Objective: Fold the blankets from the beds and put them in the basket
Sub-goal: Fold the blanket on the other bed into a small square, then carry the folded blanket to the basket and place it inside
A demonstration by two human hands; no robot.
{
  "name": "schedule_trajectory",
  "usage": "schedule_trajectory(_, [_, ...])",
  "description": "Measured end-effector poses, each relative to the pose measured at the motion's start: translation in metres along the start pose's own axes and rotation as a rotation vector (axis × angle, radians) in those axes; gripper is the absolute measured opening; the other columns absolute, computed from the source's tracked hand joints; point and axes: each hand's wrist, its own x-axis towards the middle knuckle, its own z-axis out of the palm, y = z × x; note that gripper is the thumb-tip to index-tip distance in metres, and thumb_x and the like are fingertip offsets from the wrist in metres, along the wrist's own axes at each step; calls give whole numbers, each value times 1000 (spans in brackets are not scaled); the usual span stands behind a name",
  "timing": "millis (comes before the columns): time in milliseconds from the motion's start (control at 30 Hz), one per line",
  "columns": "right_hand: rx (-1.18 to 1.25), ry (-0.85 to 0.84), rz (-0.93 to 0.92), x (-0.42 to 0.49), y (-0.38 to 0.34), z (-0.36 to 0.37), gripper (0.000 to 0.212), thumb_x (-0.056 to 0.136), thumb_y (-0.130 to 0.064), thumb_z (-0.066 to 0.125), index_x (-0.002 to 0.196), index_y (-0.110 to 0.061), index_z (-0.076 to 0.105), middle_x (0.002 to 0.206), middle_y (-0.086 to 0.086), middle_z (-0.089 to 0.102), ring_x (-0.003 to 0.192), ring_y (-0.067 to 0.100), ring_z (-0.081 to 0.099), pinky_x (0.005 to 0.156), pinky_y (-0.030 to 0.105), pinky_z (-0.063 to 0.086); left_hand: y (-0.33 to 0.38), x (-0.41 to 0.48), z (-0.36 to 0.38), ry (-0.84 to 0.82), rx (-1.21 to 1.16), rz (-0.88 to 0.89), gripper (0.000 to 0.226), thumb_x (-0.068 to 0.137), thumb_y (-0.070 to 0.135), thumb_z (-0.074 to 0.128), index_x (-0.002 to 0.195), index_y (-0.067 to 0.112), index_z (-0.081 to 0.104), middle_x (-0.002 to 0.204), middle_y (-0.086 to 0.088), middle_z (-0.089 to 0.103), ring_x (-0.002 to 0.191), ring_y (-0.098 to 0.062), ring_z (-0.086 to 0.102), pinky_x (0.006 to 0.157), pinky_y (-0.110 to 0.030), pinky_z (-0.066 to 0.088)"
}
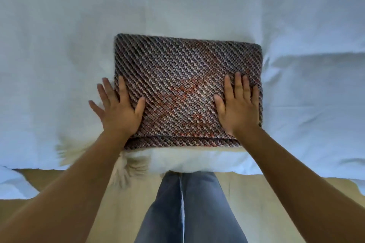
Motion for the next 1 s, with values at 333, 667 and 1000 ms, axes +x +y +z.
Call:
schedule_trajectory(333, [38, 56, -296, 92, -24, -15, 61, 96, -50, 18, 148, -24, 2, 158, 8, 2, 145, 26, -4, 111, 38, -13, 85, 49, 5, 62, -28, 203, 69, 91, 59, 18, 147, 28, -7, 157, -3, -9, 143, -20, -12, 109, -45, -14])
schedule_trajectory(667, [326, 76, 222, 59, 29, -14, 87, 83, -68, 39, 147, -31, -6, 155, 18, 8, 138, 38, 17, 106, 59, 21, 44, 48, -3, 18, -332, -258, 113, 60, 86, 43, 145, 32, -9, 146, -19, 25, 133, -37, 27, 107, -55, 24])
schedule_trajectory(1000, [840, 50, 547, -30, 14, -6, 73, 77, -46, 67, 131, -14, 29, 129, 12, 53, 113, 35, 53, 91, 41, 43, -3, -10, -22, -432, -903, -395, 98, 55, 58, 78, 135, 13, 43, 133, -9, 54, 114, -28, 55, 101, -43, 42])
